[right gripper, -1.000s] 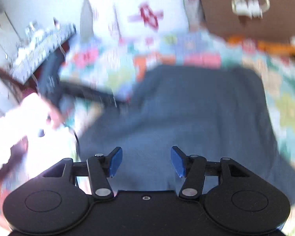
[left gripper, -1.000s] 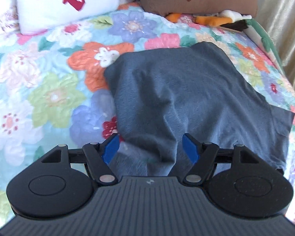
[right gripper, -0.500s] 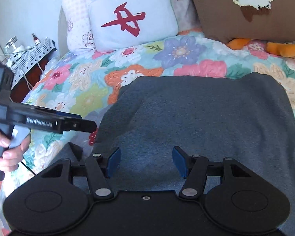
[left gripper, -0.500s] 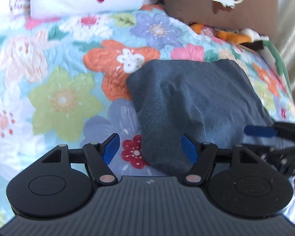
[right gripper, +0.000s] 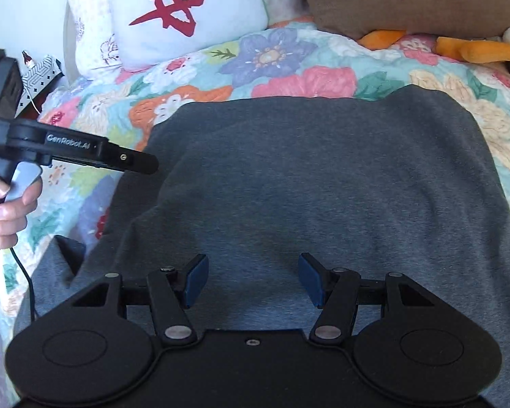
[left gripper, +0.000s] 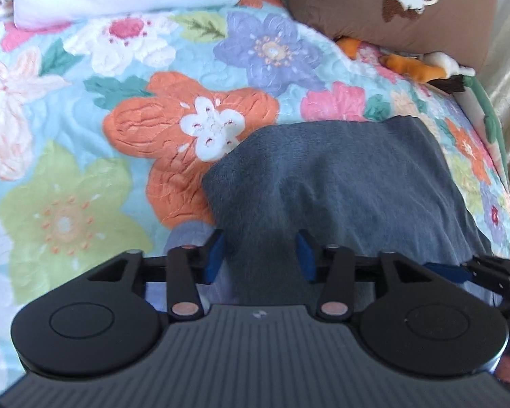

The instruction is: Fold clothes

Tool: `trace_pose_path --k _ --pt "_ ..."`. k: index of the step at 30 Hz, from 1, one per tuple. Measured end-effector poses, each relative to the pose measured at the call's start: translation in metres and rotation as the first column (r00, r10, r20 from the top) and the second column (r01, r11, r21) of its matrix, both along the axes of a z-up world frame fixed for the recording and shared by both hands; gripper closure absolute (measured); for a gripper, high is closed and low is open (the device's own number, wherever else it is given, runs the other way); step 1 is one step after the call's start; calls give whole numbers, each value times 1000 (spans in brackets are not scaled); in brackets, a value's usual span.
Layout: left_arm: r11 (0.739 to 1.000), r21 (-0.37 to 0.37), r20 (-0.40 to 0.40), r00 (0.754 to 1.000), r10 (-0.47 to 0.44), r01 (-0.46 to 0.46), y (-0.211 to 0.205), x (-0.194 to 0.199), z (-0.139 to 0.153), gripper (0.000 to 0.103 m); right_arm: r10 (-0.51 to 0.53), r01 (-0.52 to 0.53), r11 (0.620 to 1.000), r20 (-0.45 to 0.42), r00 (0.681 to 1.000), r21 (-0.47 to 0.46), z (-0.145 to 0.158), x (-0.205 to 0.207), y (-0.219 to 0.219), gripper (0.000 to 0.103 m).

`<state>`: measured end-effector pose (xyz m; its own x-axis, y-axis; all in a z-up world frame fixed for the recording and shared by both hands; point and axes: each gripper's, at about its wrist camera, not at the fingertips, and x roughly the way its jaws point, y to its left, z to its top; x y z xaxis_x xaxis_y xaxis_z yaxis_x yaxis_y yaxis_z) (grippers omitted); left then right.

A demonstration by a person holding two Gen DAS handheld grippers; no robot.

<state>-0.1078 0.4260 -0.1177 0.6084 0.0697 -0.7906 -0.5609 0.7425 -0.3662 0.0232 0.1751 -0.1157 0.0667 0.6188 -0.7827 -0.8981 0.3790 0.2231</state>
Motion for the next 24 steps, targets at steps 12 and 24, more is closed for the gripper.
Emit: trace_pose_path --k 12,24 --pt "940 330 30 994 -104 88 -20 33 32 93 -42 46 998 120 992 -36 7 5 -1 39" --pt "889 458 -106 994 30 22 -11 32 21 73 17 0 993 137 990 -120 -6 2 -1 39"
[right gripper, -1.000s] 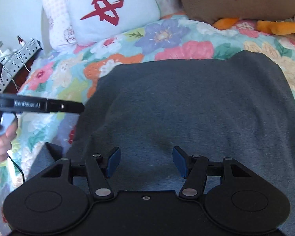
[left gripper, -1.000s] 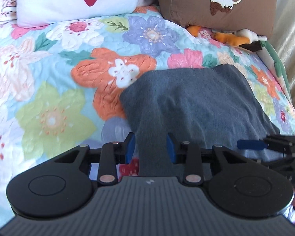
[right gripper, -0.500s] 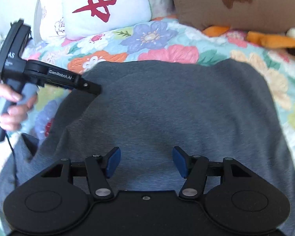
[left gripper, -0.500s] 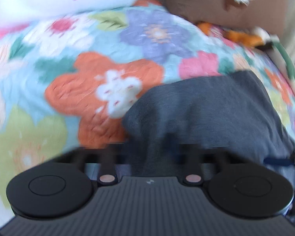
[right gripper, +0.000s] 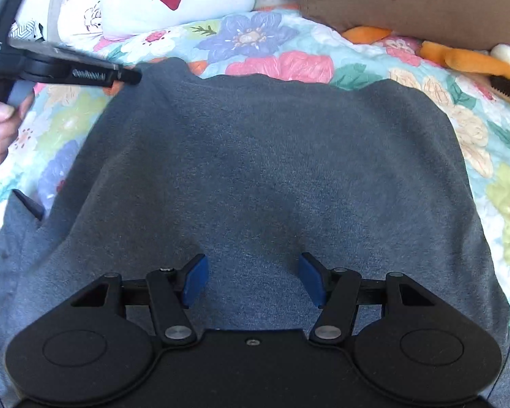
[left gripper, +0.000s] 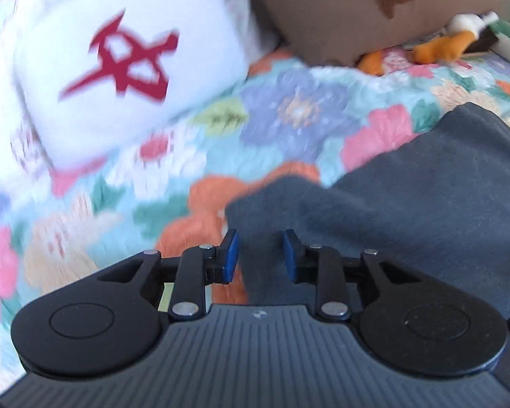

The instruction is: Fold clothes

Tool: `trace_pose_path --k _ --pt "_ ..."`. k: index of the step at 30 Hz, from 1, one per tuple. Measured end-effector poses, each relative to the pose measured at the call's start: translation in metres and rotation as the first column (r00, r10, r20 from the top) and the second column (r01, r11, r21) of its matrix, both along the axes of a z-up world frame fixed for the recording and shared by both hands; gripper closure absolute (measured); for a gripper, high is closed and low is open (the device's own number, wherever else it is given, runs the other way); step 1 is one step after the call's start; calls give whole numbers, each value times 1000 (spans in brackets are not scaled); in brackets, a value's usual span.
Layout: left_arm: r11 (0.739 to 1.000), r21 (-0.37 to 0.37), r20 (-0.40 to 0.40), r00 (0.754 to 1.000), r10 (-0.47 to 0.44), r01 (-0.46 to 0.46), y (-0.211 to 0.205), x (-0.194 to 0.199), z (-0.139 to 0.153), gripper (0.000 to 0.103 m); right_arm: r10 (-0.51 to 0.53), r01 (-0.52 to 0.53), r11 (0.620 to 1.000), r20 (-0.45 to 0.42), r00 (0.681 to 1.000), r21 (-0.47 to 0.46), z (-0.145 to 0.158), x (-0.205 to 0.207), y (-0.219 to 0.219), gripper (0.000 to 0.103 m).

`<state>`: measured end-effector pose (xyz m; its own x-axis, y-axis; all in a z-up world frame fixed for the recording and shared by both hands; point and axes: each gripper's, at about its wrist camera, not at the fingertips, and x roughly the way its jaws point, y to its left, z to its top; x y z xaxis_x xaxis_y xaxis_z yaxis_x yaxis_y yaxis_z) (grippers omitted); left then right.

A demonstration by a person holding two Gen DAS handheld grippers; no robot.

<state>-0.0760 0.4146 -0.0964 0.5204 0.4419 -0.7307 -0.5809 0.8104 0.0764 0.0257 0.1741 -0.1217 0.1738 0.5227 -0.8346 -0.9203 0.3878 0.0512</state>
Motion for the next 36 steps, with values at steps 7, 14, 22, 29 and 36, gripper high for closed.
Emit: trace_pose_path --k 7,14,22,29,36 --pt "938 -346 116 990 83 -38 24 -33 -15 33 -70 69 993 6 998 100 17 27 -13 36" --pt "884 -467 171 983 61 27 22 -37 -28 35 -109 111 991 -27 994 74 3 38 -17 36" --pt "954 -293 78 996 -44 65 1 -20 -26 96 -91 91 994 2 996 53 -3 31 -16 33" --pt "953 -299 158 982 101 -50 12 -35 -9 96 -99 99 994 -7 995 41 -12 34 -19 22" --pt "966 -258 91 994 59 -33 4 -34 -26 88 -129 131 990 -38 991 52 -2 38 -27 21"
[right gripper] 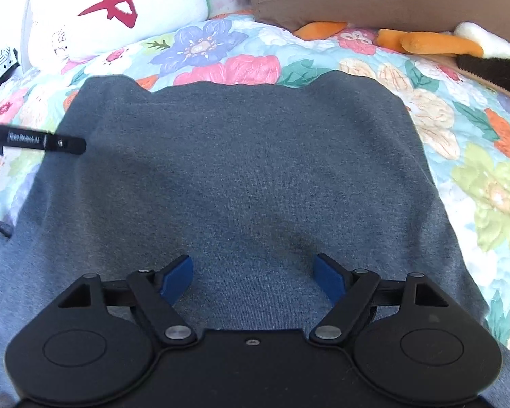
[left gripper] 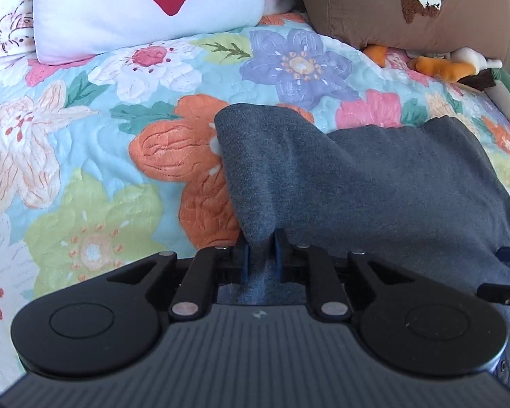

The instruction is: Fold clothes

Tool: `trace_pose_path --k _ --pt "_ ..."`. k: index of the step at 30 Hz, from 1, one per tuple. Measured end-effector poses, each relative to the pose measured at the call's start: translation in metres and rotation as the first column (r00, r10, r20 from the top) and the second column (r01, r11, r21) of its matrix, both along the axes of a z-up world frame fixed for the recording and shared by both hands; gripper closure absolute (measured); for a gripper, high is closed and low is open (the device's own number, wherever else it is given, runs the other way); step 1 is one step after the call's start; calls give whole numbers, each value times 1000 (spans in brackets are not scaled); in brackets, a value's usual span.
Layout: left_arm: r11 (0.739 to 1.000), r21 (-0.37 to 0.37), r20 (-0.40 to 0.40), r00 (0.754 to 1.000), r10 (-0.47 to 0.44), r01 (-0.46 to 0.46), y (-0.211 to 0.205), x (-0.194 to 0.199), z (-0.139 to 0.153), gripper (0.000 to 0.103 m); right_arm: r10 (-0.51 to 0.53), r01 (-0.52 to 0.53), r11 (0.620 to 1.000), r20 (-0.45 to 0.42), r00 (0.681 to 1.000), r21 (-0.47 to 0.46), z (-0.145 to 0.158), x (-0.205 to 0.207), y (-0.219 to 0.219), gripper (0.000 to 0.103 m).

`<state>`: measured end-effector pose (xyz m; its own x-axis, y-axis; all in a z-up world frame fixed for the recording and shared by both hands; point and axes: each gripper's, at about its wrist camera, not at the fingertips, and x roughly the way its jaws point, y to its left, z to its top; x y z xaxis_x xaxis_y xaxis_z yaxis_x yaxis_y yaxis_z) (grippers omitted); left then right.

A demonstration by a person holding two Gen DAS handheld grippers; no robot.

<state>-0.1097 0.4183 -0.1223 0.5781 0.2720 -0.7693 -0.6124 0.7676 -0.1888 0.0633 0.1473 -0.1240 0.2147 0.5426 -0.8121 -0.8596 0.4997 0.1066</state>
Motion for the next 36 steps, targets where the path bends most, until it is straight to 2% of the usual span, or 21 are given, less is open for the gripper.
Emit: trace_pose_path --k 3,5,6,7,8,11,13,17,20,23,26,28,29,30,31,32,33,35,36 --pt "999 -44 41 999 33 -32 6 -5 2 84 -42 45 998 -56 998 52 15 10 -11 21" --pt "995 -90 68 996 59 -52 10 -9 3 68 -60 62 995 -33 998 72 29 16 -15 21" --pt "992 -115 81 994 69 -60 11 -11 3 64 -62 62 994 -6 998 85 36 19 -16 21" --pt "987 -143 91 992 82 -68 14 -12 2 54 -61 58 993 23 998 99 43 23 -17 21" --pt "981 -175 100 990 96 -78 16 -14 0 49 -61 55 992 52 997 112 48 27 -17 21" --pt "959 -263 108 985 138 -106 23 -17 -5 49 -129 110 983 133 983 144 51 49 -10 17" --pt "956 -274 115 983 140 -104 25 -20 -4 49 -194 172 972 138 971 158 44 64 -3 16" --pt "957 -270 140 978 152 -110 28 -31 -1 40 -297 281 944 80 951 172 24 98 12 16" --pt "952 -283 180 969 170 -115 37 -40 2 40 -353 341 926 44 935 163 12 118 21 16" --pt "951 -296 232 959 165 -92 45 -40 5 40 -394 395 906 -36 918 149 6 132 27 16" --pt "953 -295 252 956 153 -75 49 -29 7 34 -398 408 895 -90 913 178 -1 142 34 16" --pt "958 -275 228 963 146 -80 49 -16 4 34 -380 387 907 -69 922 169 -7 145 43 16" --pt "961 -263 214 966 141 -82 49 -10 2 38 -360 362 918 -44 932 164 -10 144 48 26" --pt "964 -251 200 970 138 -85 49 -3 0 43 -332 330 930 -12 943 160 -11 141 53 55" --pt "974 -210 175 977 125 -87 47 2 0 84 -290 285 946 14 957 154 -12 138 58 79" --pt "986 -149 155 983 96 -73 42 6 2 100 -251 241 958 46 967 158 -10 134 61 98" --pt "995 -87 163 984 71 -58 37 7 7 100 -235 214 961 109 966 177 -5 127 61 99" --pt "999 13 212 976 47 -51 23 4 20 100 -248 191 954 256 934 230 8 114 56 99" --pt "998 40 215 976 35 -45 18 6 25 100 -270 198 946 282 921 257 13 113 52 99"
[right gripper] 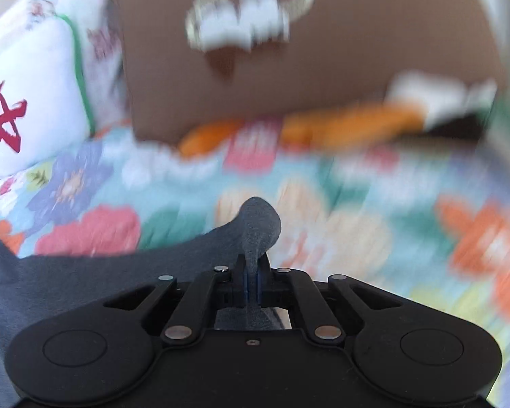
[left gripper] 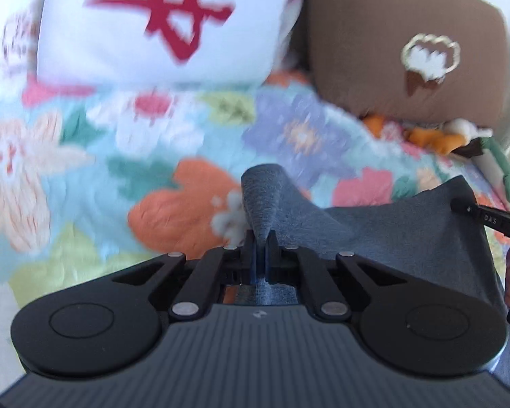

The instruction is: Fold clothes

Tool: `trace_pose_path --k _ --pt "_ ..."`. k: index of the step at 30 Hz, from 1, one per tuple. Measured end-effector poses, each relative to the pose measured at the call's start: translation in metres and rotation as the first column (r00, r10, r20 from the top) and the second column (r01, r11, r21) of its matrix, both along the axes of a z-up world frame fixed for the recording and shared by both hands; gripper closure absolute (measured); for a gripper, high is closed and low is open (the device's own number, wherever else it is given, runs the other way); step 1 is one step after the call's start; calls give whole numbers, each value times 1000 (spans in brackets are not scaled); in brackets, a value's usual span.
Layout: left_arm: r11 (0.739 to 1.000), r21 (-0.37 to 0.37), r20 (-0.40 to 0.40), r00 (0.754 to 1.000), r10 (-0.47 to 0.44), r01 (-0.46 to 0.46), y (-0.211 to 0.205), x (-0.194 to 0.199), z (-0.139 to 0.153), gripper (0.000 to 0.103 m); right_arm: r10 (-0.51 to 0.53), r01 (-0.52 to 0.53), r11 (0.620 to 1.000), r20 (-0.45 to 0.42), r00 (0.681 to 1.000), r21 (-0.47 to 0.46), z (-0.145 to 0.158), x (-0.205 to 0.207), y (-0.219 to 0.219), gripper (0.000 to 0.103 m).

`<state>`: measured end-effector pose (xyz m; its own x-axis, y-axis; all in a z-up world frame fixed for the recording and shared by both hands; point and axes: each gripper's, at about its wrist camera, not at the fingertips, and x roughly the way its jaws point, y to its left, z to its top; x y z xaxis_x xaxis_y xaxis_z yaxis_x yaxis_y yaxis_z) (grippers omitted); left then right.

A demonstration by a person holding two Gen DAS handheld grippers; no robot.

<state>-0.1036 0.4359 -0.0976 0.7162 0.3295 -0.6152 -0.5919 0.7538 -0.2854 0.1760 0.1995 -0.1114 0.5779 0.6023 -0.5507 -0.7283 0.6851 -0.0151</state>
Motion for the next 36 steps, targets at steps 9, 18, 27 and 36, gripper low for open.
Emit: trace_pose_path --k 9,18,27,36 --pt "997 78 -145 989 -11 22 -32 9 2 34 -97 87 989 -86 992 -119 17 -12 -12 36" --pt "998 51 -321 947 -25 44 -100 -47 36 36 113 -108 994 -236 965 34 86 -87 -87 24" --pt "998 8 -301 951 63 -63 -155 -138 73 34 230 -274 958 -340 912 -86 121 -170 -149 24" --pt "987 97 -275 949 153 -130 -201 -209 116 34 245 -256 966 -252 936 -13 171 -225 -231 20"
